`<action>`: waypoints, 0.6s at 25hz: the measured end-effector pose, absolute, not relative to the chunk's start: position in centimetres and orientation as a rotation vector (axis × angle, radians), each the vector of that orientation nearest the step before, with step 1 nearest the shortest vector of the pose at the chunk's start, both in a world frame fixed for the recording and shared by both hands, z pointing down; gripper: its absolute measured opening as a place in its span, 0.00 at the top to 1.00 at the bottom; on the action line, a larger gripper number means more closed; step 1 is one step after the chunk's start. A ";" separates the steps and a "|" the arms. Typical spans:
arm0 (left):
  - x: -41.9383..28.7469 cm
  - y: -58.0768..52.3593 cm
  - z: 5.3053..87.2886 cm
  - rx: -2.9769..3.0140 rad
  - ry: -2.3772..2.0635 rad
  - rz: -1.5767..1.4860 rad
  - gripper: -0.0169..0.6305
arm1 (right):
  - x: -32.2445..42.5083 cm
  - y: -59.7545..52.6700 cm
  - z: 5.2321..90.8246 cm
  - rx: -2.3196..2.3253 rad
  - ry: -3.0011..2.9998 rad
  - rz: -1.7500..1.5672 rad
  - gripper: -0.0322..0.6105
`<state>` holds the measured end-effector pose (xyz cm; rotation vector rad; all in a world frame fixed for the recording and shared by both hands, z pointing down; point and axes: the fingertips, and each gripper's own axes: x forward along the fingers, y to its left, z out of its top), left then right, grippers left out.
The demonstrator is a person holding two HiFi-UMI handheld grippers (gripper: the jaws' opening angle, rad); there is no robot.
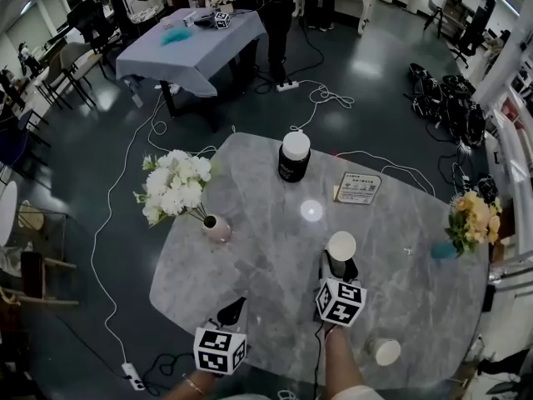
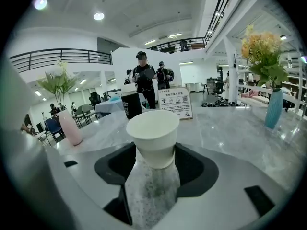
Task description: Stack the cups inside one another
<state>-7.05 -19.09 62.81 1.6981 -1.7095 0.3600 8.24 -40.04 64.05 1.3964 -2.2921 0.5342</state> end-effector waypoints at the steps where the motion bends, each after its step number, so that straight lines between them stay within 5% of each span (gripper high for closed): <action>1: -6.9 -19.1 62.8 1.702 -1.706 0.359 0.98 | 8.3 -39.9 63.8 1.401 -2.294 0.540 0.58; 15: -4.0 -19.4 60.4 1.817 -1.673 0.324 0.98 | 11.1 -35.3 58.9 1.421 -2.309 0.547 0.58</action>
